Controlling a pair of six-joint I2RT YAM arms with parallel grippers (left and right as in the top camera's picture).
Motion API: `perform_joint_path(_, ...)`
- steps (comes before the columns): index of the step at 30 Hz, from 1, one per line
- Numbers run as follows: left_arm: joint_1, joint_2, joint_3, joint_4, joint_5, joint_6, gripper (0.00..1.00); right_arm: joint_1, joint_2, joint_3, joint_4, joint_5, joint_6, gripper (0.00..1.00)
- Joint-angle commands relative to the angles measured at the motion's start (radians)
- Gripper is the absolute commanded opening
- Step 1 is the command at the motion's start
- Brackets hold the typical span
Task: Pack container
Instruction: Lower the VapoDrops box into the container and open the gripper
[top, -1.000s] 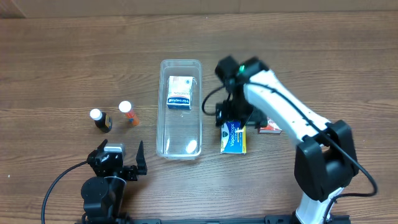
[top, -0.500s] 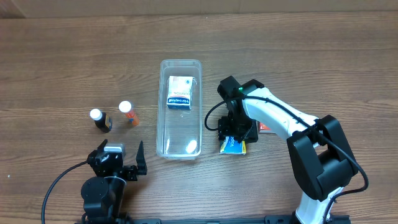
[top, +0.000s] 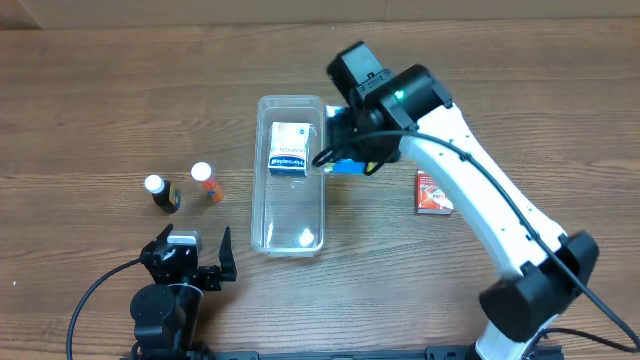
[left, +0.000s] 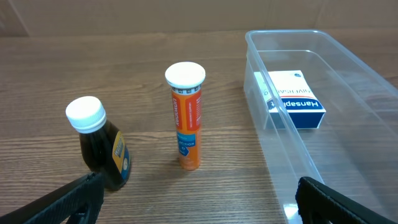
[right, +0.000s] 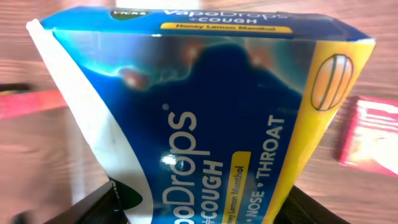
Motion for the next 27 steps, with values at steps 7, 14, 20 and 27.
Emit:
perform_joint_path(7, -0.006, -0.009, -0.004, 0.005, 0.009, -0.017, 1.0, 0.224, 0.115, -0.043, 0.098, -0.013, 0.157, 0.69)
perform_joint_path(14, -0.006, -0.01, -0.004, 0.005, 0.009, -0.017, 1.0, 0.249, 0.267, -0.062, 0.19, -0.014, 0.192, 0.71)
perform_joint_path(20, -0.006, -0.01, -0.004, 0.005, 0.009, -0.017, 1.0, 0.222, 0.28, -0.062, 0.219, -0.071, 0.213, 0.75)
perform_joint_path(27, -0.006, -0.01, -0.004, 0.005, 0.009, -0.017, 1.0, 0.224, 0.238, -0.024, 0.21, -0.109, 0.176, 0.88)
